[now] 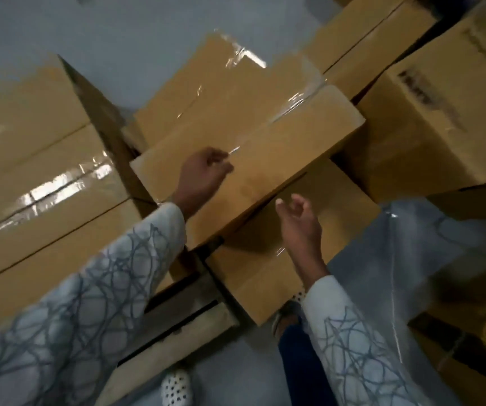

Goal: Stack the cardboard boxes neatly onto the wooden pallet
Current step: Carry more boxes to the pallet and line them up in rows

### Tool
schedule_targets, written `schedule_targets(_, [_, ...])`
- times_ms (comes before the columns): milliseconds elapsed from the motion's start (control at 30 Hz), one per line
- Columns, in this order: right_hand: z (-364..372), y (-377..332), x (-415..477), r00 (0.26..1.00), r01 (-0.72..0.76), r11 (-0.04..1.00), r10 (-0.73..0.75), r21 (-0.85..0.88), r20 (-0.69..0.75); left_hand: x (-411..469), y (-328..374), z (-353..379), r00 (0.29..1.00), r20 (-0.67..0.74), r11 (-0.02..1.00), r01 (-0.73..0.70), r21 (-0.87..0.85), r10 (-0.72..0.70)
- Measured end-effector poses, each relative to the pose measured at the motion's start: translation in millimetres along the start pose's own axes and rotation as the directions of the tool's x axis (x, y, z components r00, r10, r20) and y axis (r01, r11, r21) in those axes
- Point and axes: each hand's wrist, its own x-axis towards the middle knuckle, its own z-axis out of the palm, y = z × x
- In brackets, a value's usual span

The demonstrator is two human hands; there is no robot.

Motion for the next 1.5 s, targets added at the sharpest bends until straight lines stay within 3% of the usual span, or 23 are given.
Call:
schedule_targets(133, [8.2, 20.7, 74.3, 0.994, -0.079, 0.997, 0.078, 0.009, 0.078, 82.4, -34.1, 20.3, 0.983, -0.179, 0.930, 0.030, 0.367, 0.039])
schedule_targets(267, [23.6, 21.7, 104.8, 0.971, -0.207, 0.968, 0.185, 0.142, 0.152, 136.8, -54.3, 11.1, 0.964, -0.259, 0.927, 0.145, 0.346, -0.054])
schedule_targets(467, [31.0, 13.9, 109.4, 0.944, -0.314, 0.911, 0.269, 0.269, 0.191, 146.5, -43.9, -0.6, 0.981, -0.194, 0.866, 0.101, 0.491, -0.004])
schedule_targets(633, [18.4, 14.8, 104.5, 0.946, -0.294, 0.881, 0.323, 0.371, -0.016, 74.6, -31.3, -3.6, 0.984, -0.175, 0.955, 0.095, 0.282, -0.046])
schedule_targets(700, [6.1, 15.0, 106.4, 0.951, -0.228, 0.941, 0.270, 0.248, -0.149, 23.2, -30.0, -0.5, 0.979, -0.192, 0.979, 0.104, 0.176, -0.069])
schedule_targets(800, [-13.8, -23.3, 60.4, 0.943, -0.149, 0.988, 0.133, -0.030, -0.304, -67.2, -38.2, 9.0, 0.964, -0.149, 0.966, 0.195, -0.167, -0.220])
schedule_targets(867, [-29.4, -37.5, 28.8, 0.922, -0.137, 0.960, 0.034, -0.243, -0.385, -124.4, -47.5, 16.8, 0.947, -0.132, 0.920, 0.242, -0.309, -0.294])
schedule_targets(1000, [-46.4, -26.7, -37.7, 0.917, -0.107, 0.829, -0.131, -0.550, -0.376, -218.1, -72.1, 36.0, 0.878, -0.085, 0.738, 0.341, -0.582, -0.472])
schedule_targets(1100, [-49.0, -3.0, -83.9, 0.914, -0.029, 0.746, -0.250, -0.666, -0.319, -280.8, -99.1, 40.4, 0.842, -0.066, 0.693, 0.393, -0.604, -0.536])
schedule_targets(1200, [-47.5, 17.5, -116.5, 0.922, -0.019, 0.631, -0.288, -0.775, -0.257, -342.7, -111.2, 40.4, 0.839, 0.052, 0.661, 0.464, -0.590, -0.542])
schedule_targets(1367, [-54.0, 44.7, -154.6, 0.942, 0.095, 0.485, -0.326, -0.869, -0.079, -450.9, -102.5, 61.0, 0.739, 0.284, 0.427, 0.609, -0.669, -0.611])
schedule_targets(1433, [-59.8, 53.6, -167.6, 0.935, 0.140, 0.406, -0.355, -0.903, -0.015, -483.2, -93.8, 77.6, 0.672, 0.360, 0.269, 0.643, -0.716, -0.647])
schedule_targets(1500, [-61.7, 62.6, -179.3, 0.922, 0.214, 0.315, -0.378, -0.925, 0.084, -505.9, -83.6, 94.9, 0.557, 0.409, 0.057, 0.638, -0.768, -0.723])
